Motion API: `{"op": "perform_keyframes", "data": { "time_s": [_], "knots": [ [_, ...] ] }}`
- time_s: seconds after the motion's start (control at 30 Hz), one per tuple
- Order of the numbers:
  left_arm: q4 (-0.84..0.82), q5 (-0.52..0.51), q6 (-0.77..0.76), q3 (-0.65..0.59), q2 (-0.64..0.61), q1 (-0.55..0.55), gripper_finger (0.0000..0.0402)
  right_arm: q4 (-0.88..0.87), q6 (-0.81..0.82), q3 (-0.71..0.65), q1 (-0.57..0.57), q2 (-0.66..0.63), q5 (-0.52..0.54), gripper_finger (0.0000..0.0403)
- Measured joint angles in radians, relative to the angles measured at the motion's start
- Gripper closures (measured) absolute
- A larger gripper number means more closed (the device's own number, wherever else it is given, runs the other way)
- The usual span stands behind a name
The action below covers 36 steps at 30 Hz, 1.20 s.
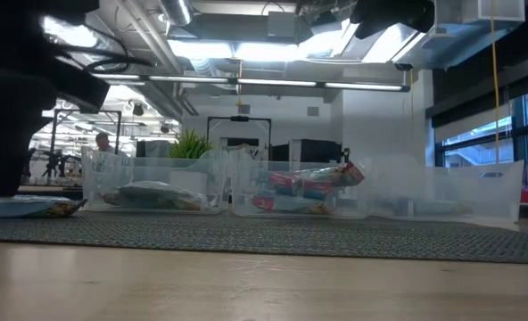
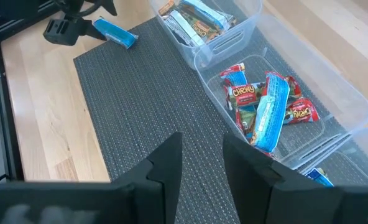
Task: Pick and place Granola Bars by type
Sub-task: Put the blue granola bar into the right transparent bin
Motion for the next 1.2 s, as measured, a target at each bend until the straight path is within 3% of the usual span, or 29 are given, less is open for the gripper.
{"op": "perform_keyframes", "data": {
  "time_s": [0.27,0.8,1.2],
  "knots": [
    [0.077,0.028,-0.010,-0.069,0.000,-0.001,0.0134,0.000,-0.001,0.000,0.000,0.000,0.000,0.0283],
    [0.084,0.057,0.019,-0.076,0.000,-0.001,0.0293,0.000,-0.004,0.000,0.000,0.000,0.000,0.0283],
    [0.064,0.058,0.060,-0.048,-0.042,-0.012,0.0338,0.000,-0.004,0.000,0.000,0.000,0.000,0.0283]
  ]
}}
